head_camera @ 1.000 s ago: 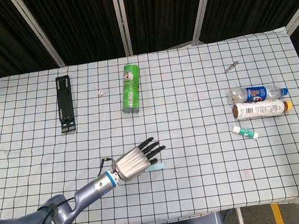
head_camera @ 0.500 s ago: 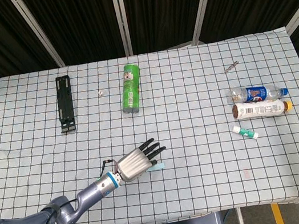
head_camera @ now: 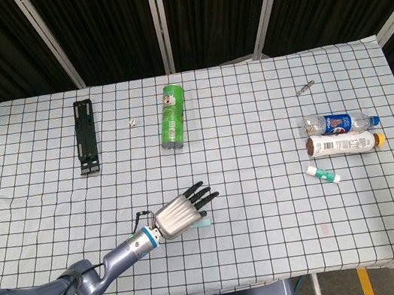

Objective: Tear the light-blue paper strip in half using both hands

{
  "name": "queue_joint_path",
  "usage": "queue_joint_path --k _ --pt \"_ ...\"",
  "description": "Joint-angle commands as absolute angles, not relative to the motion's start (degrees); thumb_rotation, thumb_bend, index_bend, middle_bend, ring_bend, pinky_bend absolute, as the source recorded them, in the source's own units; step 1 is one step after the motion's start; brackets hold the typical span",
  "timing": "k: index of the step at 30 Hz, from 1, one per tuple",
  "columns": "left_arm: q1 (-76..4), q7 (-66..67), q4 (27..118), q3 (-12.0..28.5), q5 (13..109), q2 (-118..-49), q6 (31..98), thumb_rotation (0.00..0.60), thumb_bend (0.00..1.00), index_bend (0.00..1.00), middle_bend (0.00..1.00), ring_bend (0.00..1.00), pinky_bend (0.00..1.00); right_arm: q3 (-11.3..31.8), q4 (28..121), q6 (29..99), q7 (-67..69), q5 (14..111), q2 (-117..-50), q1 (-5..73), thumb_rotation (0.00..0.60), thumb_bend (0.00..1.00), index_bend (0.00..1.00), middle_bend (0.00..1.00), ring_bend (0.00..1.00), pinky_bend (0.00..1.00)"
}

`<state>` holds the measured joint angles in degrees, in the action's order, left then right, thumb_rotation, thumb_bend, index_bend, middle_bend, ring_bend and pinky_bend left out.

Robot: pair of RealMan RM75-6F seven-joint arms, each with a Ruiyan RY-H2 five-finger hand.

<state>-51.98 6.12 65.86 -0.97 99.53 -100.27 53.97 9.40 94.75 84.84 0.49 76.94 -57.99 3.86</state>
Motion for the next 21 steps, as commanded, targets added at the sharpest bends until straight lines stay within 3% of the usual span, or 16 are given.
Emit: queue_joint_path --k 1,12,21 --pt "-51.9 5.8 68.7 0.8 96.8 -98.8 53.4 0.6 0.58 0.76 0.0 0.0 0.0 9.2 94.7 84.1 0.7 76.9 -58.3 4.1 0.6 0.0 0.0 0.0 0.0 0.0" --pt "-51.9 16.9 86.6 9.3 81.3 -88.6 47.9 0.6 0.58 0.85 0.0 0.0 0.0 8.4 92.6 75.6 5.4 77.7 -59.8 8.3 0.6 0.0 0.02 0.0 0.0 0.0" --pt "-54.7 31.9 101.3 16.3 58.6 -82.7 48.3 0.6 0.58 0.86 0.0 0.0 0.0 10.7 95.7 60.8 13.1 78.3 -58.4 18.4 0.6 0.0 0.17 0.0 0.0 0.0"
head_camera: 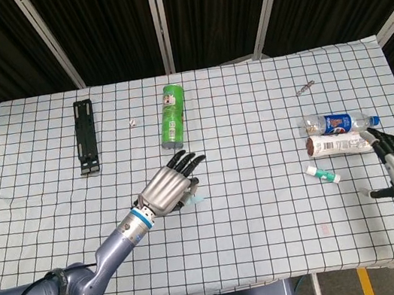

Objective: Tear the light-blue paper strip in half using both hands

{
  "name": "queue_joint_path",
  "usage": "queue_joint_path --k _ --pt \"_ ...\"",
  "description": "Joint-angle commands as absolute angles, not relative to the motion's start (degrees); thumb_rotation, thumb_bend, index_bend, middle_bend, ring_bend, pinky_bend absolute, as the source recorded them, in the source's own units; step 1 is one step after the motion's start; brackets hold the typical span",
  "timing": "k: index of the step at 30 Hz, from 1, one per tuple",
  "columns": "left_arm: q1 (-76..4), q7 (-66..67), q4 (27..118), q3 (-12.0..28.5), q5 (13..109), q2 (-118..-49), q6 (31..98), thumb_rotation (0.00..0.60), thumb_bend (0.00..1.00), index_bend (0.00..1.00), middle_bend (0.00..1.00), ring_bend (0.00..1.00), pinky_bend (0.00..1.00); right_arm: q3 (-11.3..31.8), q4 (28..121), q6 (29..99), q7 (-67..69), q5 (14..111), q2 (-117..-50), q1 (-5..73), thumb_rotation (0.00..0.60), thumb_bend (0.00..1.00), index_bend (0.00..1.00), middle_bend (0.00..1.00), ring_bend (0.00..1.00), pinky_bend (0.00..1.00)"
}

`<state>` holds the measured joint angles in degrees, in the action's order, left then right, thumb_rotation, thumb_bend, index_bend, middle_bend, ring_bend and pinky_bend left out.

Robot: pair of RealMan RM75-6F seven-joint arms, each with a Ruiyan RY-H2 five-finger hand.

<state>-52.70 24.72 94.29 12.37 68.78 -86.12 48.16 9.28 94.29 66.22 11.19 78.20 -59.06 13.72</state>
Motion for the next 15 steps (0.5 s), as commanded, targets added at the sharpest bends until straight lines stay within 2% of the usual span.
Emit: queue_joint_path --k 1,7,10,15 --pt "-55.4 33.5 101.9 16.8 56.8 -82.5 49.0 0.6 0.58 0.86 0.0 0.0 0.0 11.2 96.1 59.9 12.6 78.1 -58.7 19.6 0.6 0.0 0.2 0.0 0.0 0.0" --pt "-60.3 37.3 103.2 20.2 45.8 -83.7 51.5 0.6 0.58 0.86 0.0 0.0 0.0 14.5 100.3 51.0 14.0 72.1 -62.9 27.3 0.6 0.05 0.35 0.0 0.0 0.0" --pt "-63.2 39.6 102.8 20.9 40.0 -83.9 52.3 0.6 0.58 0.86 0.0 0.0 0.0 15.3 100.3 49.1 11.4 67.8 -66.2 30.2 0.6 0.06 0.36 0.0 0.0 0.0" --pt "-65.8 40.3 101.6 21.0 36.2 -85.0 53.8 0.6 0.58 0.86 0.0 0.0 0.0 15.0 100.1 50.3 4.7 64.3 -71.2 33.0 0.6 0.08 0.36 0.0 0.0 0.0"
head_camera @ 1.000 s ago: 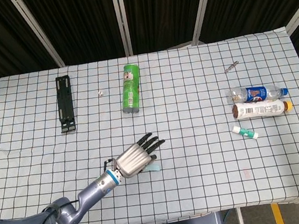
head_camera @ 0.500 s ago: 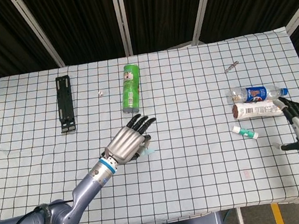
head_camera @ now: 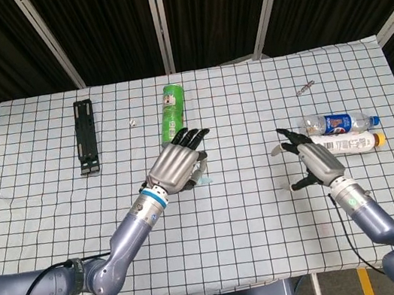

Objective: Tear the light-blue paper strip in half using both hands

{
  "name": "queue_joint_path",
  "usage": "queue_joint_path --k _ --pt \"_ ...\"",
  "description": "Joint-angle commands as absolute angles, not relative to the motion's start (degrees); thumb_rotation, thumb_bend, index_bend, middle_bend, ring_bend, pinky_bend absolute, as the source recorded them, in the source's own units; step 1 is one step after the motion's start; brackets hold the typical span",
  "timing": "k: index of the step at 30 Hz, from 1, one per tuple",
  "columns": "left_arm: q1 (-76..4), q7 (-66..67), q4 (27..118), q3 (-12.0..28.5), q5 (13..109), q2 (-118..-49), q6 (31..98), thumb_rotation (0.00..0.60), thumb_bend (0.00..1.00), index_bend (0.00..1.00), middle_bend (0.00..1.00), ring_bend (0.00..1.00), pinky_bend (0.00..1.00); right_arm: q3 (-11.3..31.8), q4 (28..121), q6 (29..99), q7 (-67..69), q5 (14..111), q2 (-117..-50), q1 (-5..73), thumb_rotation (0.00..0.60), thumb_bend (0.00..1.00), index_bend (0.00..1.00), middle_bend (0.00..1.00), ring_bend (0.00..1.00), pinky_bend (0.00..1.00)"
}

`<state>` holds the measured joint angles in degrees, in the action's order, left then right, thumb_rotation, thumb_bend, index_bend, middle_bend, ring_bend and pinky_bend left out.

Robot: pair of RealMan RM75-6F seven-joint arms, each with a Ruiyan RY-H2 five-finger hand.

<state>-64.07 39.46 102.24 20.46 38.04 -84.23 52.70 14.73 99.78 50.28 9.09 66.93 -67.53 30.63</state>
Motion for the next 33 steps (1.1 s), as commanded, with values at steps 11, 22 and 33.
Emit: queue_joint_path --k 11,22,33 --pt "-68.2 36.2 97.0 20.8 33.7 -87.3 52.7 0.6 0.58 0.86 0.0 0.0 0.0 17.2 100.6 50.2 3.2 55.7 -78.9 37.2 0.6 0.17 0.43 0.02 0.0 0.0" --pt "-72.8 35.1 95.6 22.1 27.0 -88.2 51.7 0.6 0.58 0.87 0.0 0.0 0.0 17.6 99.0 53.4 0.4 52.6 -84.1 39.5 0.6 0.17 0.44 0.02 0.0 0.0" --pt "-76.2 36.4 95.1 21.3 24.1 -88.9 53.7 0.6 0.58 0.87 0.0 0.0 0.0 17.7 98.4 55.1 0.2 52.5 -85.5 39.6 0.6 0.22 0.49 0.01 0.0 0.0"
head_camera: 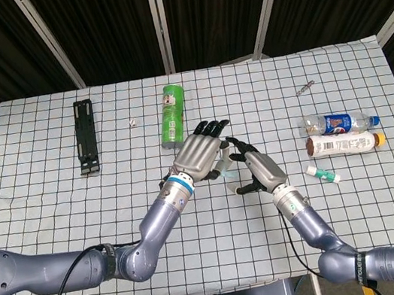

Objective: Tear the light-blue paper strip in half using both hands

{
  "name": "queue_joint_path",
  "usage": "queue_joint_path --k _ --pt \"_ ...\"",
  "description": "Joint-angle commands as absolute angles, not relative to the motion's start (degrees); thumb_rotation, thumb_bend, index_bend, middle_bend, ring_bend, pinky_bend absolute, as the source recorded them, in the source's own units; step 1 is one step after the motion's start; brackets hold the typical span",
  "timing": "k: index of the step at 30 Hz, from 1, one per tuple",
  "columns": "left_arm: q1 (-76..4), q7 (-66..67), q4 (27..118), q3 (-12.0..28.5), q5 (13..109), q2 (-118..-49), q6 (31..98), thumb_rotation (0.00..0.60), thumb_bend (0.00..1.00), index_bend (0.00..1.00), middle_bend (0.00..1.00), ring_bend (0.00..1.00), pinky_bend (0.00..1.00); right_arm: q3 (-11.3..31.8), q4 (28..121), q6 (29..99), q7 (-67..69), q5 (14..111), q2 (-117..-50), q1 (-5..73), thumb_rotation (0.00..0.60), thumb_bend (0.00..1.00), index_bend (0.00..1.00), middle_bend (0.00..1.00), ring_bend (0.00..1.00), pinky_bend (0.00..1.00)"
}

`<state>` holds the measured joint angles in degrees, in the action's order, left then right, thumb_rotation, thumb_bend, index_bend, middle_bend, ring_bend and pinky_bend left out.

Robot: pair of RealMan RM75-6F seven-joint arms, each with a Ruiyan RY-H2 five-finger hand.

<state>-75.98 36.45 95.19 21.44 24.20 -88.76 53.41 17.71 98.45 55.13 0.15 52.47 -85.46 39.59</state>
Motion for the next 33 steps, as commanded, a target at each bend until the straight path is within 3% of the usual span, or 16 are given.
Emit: queue_joint_path --k 1,33 --pt "-76.2 36.1 95.0 21.2 23.9 -88.9 53.7 0.6 0.58 0.87 0.0 0.0 0.0 17.7 98.2 55.2 0.2 52.5 -85.5 39.6 0.6 0.23 0.49 0.01 0.0 0.0" --pt "-77.5 34.3 95.7 19.2 23.8 -88.3 56.0 0.6 0.6 0.87 0.0 0.0 0.0 16.5 97.2 56.7 -0.8 55.7 -85.5 39.0 0.6 0.31 0.53 0.0 0.0 0.0"
